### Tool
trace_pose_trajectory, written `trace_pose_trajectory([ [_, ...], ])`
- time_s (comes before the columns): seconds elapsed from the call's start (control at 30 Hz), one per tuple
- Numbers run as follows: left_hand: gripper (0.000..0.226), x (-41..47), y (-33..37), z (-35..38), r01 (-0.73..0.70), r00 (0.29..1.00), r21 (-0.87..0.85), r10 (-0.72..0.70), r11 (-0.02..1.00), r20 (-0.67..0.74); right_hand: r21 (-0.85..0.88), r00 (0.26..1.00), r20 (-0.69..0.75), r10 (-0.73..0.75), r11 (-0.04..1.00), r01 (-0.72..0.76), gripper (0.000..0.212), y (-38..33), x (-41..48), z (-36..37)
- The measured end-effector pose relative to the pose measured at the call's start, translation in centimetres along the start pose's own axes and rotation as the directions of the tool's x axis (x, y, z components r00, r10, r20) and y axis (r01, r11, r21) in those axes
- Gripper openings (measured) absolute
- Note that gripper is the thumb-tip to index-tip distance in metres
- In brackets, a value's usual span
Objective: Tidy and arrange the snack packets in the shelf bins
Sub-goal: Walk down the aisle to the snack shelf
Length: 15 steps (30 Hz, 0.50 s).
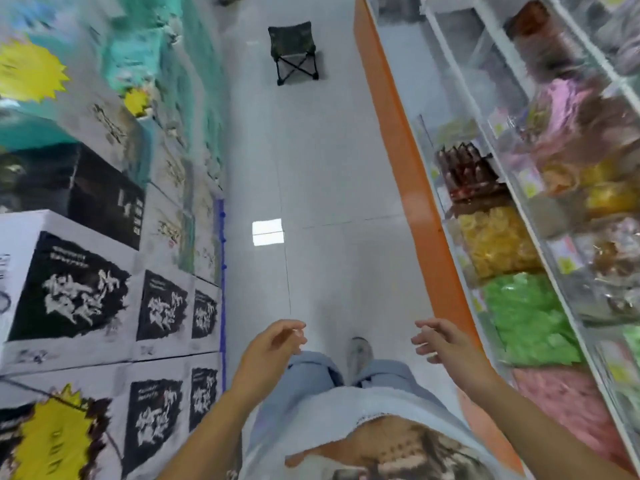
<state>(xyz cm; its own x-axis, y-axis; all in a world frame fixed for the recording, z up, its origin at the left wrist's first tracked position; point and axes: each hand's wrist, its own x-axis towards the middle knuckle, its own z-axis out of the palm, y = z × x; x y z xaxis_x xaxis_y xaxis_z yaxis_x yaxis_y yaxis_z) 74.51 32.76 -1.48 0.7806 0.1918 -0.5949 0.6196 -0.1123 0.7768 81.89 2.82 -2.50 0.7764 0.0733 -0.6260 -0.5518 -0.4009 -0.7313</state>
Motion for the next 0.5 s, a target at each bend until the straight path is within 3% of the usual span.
trace_pose_trajectory([
  [0.27,0.015,13.6,6.6,-7.6,0.090,0.983,-0.112,-0.106,0.990,-0.147,-0.115,0.994,0.103,-0.036,0.992,0.047,0.015,-17.3,19.9,3.4],
  [0.5,0.015,32.1,16.6,-16.9,0.069,0.992,-0.029,-0.072,0.997,-0.107,-0.098,0.999,0.042,-0.008,0.995,0.012,0.015,-29.8,33.6,7.8],
])
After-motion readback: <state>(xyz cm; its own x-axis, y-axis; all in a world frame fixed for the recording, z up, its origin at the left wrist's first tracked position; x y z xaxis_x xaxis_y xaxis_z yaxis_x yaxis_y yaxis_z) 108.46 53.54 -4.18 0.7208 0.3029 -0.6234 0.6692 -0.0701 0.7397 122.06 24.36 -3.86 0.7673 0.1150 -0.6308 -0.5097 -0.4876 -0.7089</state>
